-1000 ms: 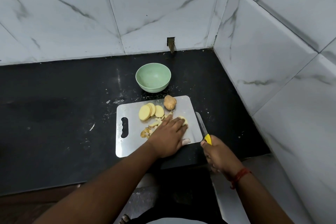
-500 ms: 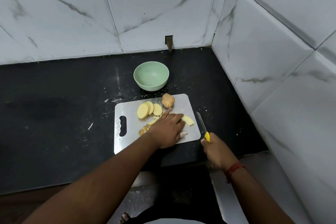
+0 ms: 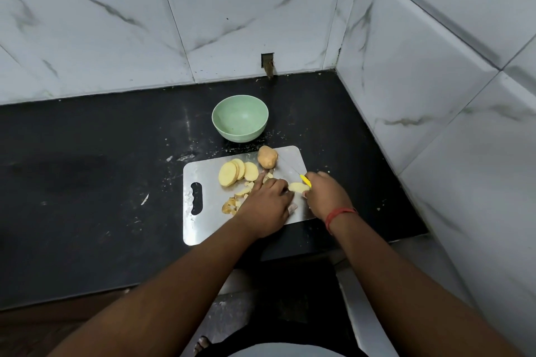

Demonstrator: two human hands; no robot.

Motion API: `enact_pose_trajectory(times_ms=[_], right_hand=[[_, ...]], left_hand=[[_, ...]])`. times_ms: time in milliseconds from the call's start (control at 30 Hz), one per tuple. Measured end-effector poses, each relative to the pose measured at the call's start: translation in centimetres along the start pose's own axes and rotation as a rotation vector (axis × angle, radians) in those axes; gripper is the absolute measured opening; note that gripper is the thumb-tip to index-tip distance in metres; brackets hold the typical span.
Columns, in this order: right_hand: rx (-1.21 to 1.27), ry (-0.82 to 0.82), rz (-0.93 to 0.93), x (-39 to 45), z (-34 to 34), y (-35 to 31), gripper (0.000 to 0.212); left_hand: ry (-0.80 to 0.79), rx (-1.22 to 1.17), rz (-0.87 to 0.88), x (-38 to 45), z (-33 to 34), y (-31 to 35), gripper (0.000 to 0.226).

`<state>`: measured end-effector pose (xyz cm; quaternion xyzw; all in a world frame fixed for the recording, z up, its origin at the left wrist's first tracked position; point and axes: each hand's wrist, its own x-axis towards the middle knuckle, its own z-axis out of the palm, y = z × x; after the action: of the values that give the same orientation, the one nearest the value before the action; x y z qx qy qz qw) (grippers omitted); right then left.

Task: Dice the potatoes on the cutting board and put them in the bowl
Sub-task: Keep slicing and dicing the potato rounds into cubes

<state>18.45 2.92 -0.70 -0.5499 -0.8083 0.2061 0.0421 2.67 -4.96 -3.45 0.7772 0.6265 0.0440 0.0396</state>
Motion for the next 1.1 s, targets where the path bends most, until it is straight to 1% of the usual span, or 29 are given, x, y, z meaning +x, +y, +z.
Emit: enact_pose_trajectory(times_ms=[100, 200, 267, 367, 433, 533, 600, 767, 867, 1033, 1100], right_hand=[[-0.006, 0.005, -0.041, 0.6, 0.1, 0.3, 0.026], [0.003, -0.012, -0.039, 1.3, -0.2, 0.4, 0.02], [0.022, -0.018, -0.032, 1.5, -0.2, 0.5, 0.015], [0.07, -0.015, -0.035, 1.6, 0.0, 0.8, 0.012], [0.164, 0.006, 0.013, 1.3, 0.0, 0.9, 0.011], [0.302, 0.087, 0.116, -0.1, -0.4, 0.4, 0.012], [0.32, 0.096, 0.153, -1.9, -0.7, 0.2, 0.015], [0.173, -0.076, 0.155, -6.0, -0.4, -0.1, 0.011], [0.101, -0.134, 0.168, -6.6, -0.3, -0.5, 0.012], [0.007, -0.292, 0.265, -5.9, 0.2, -1.4, 0.032], [-0.018, -0.324, 0.298, -5.5, 0.5, -1.6, 0.039]], left_hand=[[0.023, -0.036, -0.001, -0.3, -0.1, 0.0, 0.042], [0.044, -0.056, 0.008, -0.5, -0.3, -0.3, 0.04], [0.061, -0.031, 0.057, -0.6, -0.2, -0.6, 0.04], [0.063, 0.055, 0.166, -0.7, 0.1, -0.8, 0.052], [0.032, 0.083, 0.203, -0.7, 0.2, -0.6, 0.058], [0.011, 0.072, 0.2, -0.6, 0.3, -0.3, 0.062], [0.01, 0.061, 0.189, -0.5, 0.3, -0.1, 0.062], [-0.01, 0.053, 0.155, -0.1, 0.3, 0.2, 0.061], [-0.047, 0.049, 0.144, 0.2, 0.5, 0.3, 0.062], [-0.086, 0.027, 0.113, 0.5, 1.1, 0.3, 0.063], [-0.079, 0.02, 0.111, 0.5, 1.3, 0.2, 0.062]])
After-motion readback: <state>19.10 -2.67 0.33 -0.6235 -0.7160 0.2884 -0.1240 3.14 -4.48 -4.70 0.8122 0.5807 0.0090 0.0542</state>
